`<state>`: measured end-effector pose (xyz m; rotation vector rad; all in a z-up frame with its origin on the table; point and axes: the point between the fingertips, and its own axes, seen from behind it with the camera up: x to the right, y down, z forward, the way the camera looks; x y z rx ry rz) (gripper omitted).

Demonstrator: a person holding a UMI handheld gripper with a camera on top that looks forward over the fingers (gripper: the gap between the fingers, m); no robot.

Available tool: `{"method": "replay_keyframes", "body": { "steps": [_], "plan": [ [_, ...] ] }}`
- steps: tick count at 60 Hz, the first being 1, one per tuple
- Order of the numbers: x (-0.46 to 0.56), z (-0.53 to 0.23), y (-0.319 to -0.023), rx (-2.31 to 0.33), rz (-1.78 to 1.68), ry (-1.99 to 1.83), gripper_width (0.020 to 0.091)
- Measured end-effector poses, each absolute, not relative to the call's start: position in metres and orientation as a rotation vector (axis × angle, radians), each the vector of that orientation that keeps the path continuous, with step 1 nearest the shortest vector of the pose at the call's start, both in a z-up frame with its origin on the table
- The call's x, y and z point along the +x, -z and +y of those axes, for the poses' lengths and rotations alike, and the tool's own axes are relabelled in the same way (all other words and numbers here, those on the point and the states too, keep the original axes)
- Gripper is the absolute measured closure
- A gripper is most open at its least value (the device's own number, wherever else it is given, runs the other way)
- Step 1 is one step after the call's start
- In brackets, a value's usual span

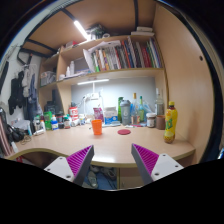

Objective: Pour water

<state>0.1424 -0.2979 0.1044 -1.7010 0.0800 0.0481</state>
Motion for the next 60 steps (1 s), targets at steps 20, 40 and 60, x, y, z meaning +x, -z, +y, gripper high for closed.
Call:
{"method": "replay_keyframes", "body": {
  "steps": [20,40,60],
  "plan": [
    [0.239,-0.26,-0.123,-1.61,0.052,0.151,0.0284],
    [0.401,-0.189,-0.103,-1.653,0.204,0.307,0.0287],
    [0.465,-0.109,-0.073,-1.735,0.272,0.332,0.0285]
  ]
}}
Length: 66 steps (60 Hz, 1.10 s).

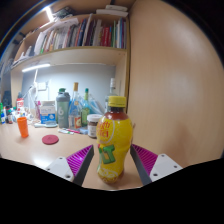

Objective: Pour water

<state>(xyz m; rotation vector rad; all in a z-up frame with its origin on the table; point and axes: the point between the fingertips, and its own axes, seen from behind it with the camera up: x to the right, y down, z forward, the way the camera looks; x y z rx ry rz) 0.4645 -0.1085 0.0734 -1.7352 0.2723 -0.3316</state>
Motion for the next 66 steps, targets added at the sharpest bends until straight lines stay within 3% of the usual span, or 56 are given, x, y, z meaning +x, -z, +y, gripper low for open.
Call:
{"method": "replay_keyframes", "body": {
  "steps": [12,16,33,42,48,59,63,66],
  "plan": [
    [0.477,-0.069,-0.067,-1.755,0.271,0.286,0.0306],
    [0.481,-0.063,-0.061,-1.772,0.285,0.282,0.0539],
    [0.479,-0.062,-0.067,-1.693,0.34,0.275,0.0669],
    [0.463,-0.058,-0.075,-1.68,0.322,0.328,0.0687],
    [0.44,-0.045,-0.108,-1.66,0.243,0.375,0.0687],
    [0.368,0.018,-0.213,-1.557,-0.142,0.727,0.0687],
    [0.336,0.047,-0.24,-1.529,-0.321,0.866,0.0688],
    [0.301,0.074,-0.242,-1.482,-0.456,0.992,0.0689]
  ]
}}
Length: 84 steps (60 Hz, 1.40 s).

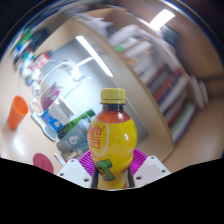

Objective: Pour water

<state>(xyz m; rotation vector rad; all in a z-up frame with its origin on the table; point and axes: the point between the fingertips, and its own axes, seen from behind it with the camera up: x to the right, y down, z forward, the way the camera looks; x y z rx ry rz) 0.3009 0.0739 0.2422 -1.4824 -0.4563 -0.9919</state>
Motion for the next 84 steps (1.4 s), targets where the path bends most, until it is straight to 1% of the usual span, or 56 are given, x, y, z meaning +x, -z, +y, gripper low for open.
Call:
{"method": "replay_keyframes", "body": {
  "steps": [8,16,20,24,29,41,47,52,55,57,58,60,62,67,70,72,73,74,75,76,77,78,79,84],
  "plan": [
    [0.225,0.125,-0.243,-1.29,-0.915,1.371,0.069],
    [0.173,0.153,-0.226,-0.987,-1.275,1.675,0.0691],
    [0.154,0.161,-0.217,-0.861,-1.398,1.75,0.0691],
    [0.147,0.165,-0.218,-0.758,-1.458,1.828,0.0691],
    [0.143,0.171,-0.217,-0.699,-1.522,1.874,0.0692],
    [0.14,0.177,-0.216,-0.69,-1.538,1.892,0.0693],
    [0.145,0.178,-0.226,-0.76,-1.462,1.835,0.0689],
    [0.16,0.177,-0.245,-0.96,-1.23,1.643,0.0691],
    [0.177,0.167,-0.262,-1.096,-0.977,1.456,0.0689],
    [0.189,0.165,-0.268,-1.203,-0.826,1.285,0.069],
    [0.194,0.164,-0.267,-1.259,-0.74,1.188,0.0688],
    [0.203,0.162,-0.261,-1.356,-0.568,0.978,0.0689],
    [0.208,0.161,-0.248,-1.437,-0.403,0.752,0.0691],
    [0.209,0.153,-0.199,-1.557,-0.031,0.221,0.0686],
    [0.221,0.156,-0.193,-1.631,0.046,0.03,0.0686],
    [0.227,0.156,-0.184,-1.645,0.08,-0.026,0.0684],
    [0.224,0.152,-0.168,-1.626,0.112,-0.041,0.0683],
    [0.227,0.152,-0.161,-1.635,0.118,-0.042,0.0677],
    [0.237,0.156,-0.164,-1.67,0.099,-0.032,0.0674],
    [0.233,0.152,-0.145,-1.662,0.121,-0.027,0.0676],
    [0.227,0.144,-0.117,-1.637,0.152,-0.03,0.0674],
    [0.231,0.143,-0.113,-1.638,0.143,-0.023,0.0675],
    [0.237,0.152,-0.126,-1.666,0.106,-0.012,0.0675],
    [0.241,0.151,-0.104,-1.695,0.114,-0.036,0.0669]
  ]
}}
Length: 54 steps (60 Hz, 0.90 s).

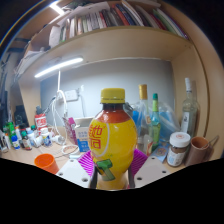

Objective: Pour water

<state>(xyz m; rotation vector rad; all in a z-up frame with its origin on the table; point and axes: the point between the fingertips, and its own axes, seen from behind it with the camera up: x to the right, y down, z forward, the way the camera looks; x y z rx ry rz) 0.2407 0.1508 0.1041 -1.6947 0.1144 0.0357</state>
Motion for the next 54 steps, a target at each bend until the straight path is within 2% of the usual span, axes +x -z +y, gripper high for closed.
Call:
{"method": "replay_keyframes", "body": {
  "steps": [17,29,38,44,54],
  "plan": [
    [0.227,0.164,-0.069,-1.751,-0.027,0.036,0.0614],
    [0.231,0.165,-0.071,-1.737,-0.008,0.01,0.0623],
    [0.23,0.16,-0.068,-1.771,-0.001,-0.007,0.05],
    [0.226,0.152,-0.064,-1.805,0.001,-0.038,0.0275],
    [0.232,0.125,-0.073,-1.786,0.013,-0.024,0.026]
  ]
}}
